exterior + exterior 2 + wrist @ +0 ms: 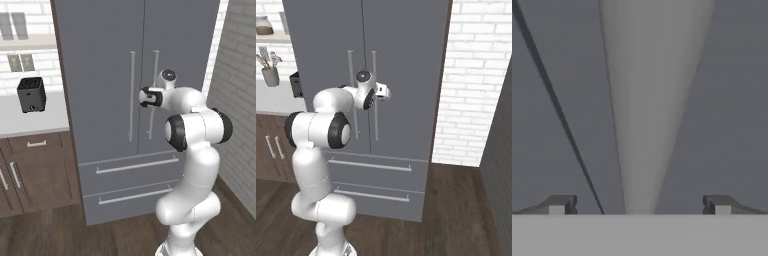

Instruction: Take the strawberry from the fridge and place it on top of the pancake, located on the dining counter.

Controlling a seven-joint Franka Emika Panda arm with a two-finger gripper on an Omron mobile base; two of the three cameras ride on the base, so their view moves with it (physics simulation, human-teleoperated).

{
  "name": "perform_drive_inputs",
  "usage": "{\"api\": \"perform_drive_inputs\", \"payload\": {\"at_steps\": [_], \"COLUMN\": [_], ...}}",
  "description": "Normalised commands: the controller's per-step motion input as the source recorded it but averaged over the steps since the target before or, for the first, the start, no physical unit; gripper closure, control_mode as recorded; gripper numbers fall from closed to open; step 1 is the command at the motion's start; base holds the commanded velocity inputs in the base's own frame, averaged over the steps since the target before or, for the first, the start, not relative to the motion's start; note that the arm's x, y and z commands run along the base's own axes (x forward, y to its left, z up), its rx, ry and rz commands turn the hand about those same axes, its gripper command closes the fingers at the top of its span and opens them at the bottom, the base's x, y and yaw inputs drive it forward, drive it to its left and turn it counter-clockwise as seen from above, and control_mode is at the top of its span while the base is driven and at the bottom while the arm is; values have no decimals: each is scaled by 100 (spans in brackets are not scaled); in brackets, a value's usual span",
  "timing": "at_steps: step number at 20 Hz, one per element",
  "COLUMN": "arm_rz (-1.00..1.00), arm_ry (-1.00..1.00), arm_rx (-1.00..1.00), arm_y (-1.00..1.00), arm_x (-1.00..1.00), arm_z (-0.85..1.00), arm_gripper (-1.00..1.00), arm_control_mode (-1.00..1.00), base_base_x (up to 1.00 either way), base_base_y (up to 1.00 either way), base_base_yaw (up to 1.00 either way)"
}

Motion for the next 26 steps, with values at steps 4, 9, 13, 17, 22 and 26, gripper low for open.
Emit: {"api": "perform_drive_inputs", "payload": {"at_steps": [4,9,13,17,22,26], "arm_rz": [0,1,1,2,0,-1], "arm_ry": [-7,-7,-9,-1,11,8], "arm_rx": [0,0,0,0,0,0], "arm_y": [-7,-12,-13,-18,-3,-8], "arm_x": [41,36,29,28,-3,-64], "arm_z": [-15,-15,-10,0,0,0], "arm_gripper": [-100,-100,-100,100,100,100], "arm_control_mode": [-100,-100,-100,-100,-100,-100], "base_base_x": [0,0,0,0,0,0], "base_base_y": [0,0,0,0,0,0], "base_base_yaw": [0,0,0,0,0,0]}}
